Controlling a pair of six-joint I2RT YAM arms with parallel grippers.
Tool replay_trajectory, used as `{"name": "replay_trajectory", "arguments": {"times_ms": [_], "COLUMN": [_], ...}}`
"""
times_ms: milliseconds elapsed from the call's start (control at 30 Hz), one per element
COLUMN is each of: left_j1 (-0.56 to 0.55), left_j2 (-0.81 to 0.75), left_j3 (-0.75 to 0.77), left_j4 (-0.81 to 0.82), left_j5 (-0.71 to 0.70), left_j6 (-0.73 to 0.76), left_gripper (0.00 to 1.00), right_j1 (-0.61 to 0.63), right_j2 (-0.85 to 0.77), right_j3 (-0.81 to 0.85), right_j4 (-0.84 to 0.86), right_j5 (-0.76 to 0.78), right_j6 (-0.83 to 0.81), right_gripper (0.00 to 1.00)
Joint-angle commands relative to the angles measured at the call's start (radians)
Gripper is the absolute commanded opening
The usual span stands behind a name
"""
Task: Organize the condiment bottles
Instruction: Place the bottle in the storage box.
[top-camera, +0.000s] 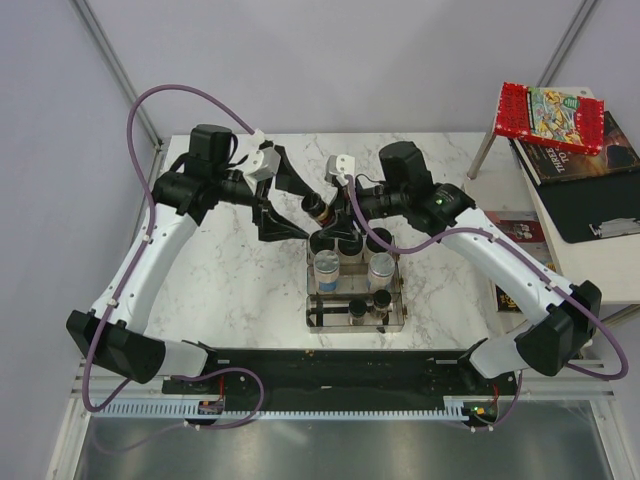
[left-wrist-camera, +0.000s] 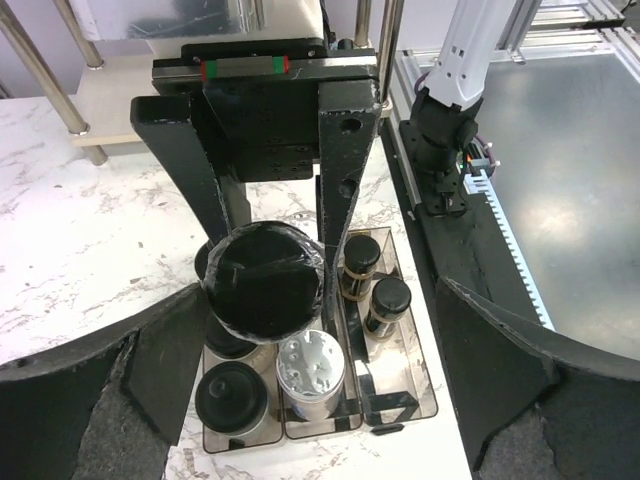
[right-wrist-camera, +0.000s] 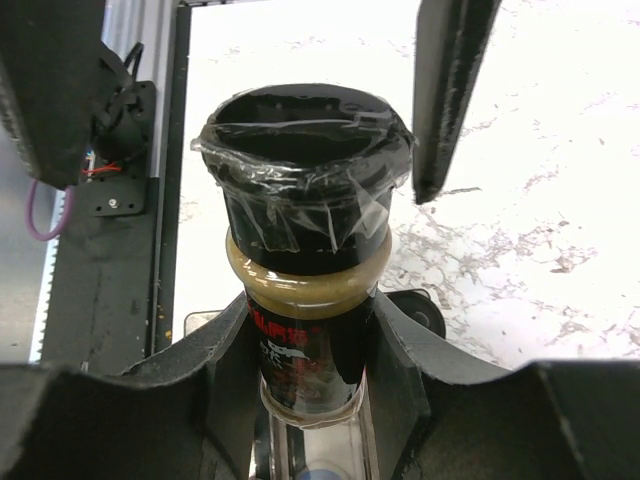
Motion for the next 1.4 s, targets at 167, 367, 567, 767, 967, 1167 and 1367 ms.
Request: {"name": "replay_trajectory", "arguments": {"times_ms": [167, 367, 567, 767, 967, 1167, 1367], "left_j1": [-0.003, -0.027, -0.063, -0.089, -0.09, -0.09, -0.09], "left_j2": [0.027, 0.057, 0.096, 0.125, 0.132, 0.128, 0.137], "left_j3": [0.028, 0.047, 0.085, 0.109, 0.126, 0.134, 0.137], "left_j4": [-0.03, -0.059, -0.144, -0.233, -0.273, -0.289, -0.306], "left_j5": [0.004, -0.068, -0.129, -0.189, -0.221, -0.27, -0.278], "left_j6": [-0.059, -0.052, 0.008, 0.079, 0.108, 0.125, 0.134], "left_gripper": [0.99, 0.98, 0.67, 0.53, 0.77, 0.94, 0.61], "right_j1": [0.036, 0.078, 0.104, 0.106, 0.106, 0.106, 0.106], "right_j2": [-0.002, 0.02, 0.044, 0.04, 0.021, 0.007, 0.004], "right_j3": [0.022, 0.042, 0.056, 0.054, 0.048, 0.036, 0.028], "right_j4": [-0.008, -0.043, -0.074, -0.077, -0.08, -0.074, -0.069], "right_j5": [0.06, 0.115, 0.161, 0.189, 0.204, 0.204, 0.207], "right_j6": [-0.068, -0.11, -0.14, -0.156, -0.168, -0.17, -0.17], "right_gripper": [0.0, 0.0, 0.0, 0.0, 0.0, 0.0, 0.0]}}
